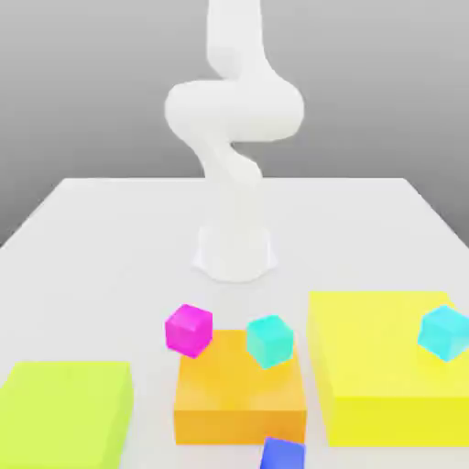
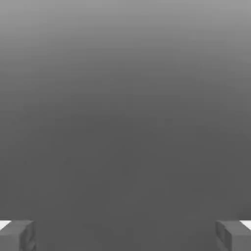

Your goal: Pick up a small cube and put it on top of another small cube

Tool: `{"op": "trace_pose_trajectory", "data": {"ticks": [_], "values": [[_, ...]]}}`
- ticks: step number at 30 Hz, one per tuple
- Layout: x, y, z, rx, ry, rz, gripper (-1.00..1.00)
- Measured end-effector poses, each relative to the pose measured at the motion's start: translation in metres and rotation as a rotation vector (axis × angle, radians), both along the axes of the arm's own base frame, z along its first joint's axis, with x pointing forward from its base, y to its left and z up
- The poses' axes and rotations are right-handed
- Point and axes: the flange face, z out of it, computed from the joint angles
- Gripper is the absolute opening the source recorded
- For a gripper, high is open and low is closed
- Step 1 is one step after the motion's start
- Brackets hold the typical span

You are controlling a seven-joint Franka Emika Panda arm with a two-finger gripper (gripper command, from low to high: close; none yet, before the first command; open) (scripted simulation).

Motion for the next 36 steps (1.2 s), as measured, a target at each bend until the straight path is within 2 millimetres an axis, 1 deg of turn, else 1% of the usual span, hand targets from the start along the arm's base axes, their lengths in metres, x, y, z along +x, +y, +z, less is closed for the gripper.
{"op": "trace_pose_trajectory", "data": {"ticks": [3, 7, 11, 15, 19, 22, 25, 28, 32, 33, 36], "values": [[0.038, 0.005, -0.043, 0.019, 0.081, -0.016, 0.00], [0.080, 0.012, -0.103, 0.039, 0.185, -0.038, 0.00], [0.112, 0.020, -0.168, 0.054, 0.288, -0.063, 0.00], [0.134, 0.028, -0.238, 0.066, 0.391, -0.090, 0.00], [0.147, 0.038, -0.311, 0.072, 0.493, -0.116, 0.00], [0.149, 0.043, -0.366, 0.075, 0.570, -0.140, 0.00], [0.146, 0.048, -0.422, 0.075, 0.646, -0.166, 0.00], [0.138, 0.053, -0.476, 0.073, 0.715, -0.189, 0.00], [0.136, 0.054, -0.534, 0.071, 0.732, -0.195, 0.00], [0.135, 0.054, -0.545, 0.071, 0.733, -0.195, -1.00], [0.135, 0.054, -0.545, 0.071, 0.732, -0.195, -1.00]]}}
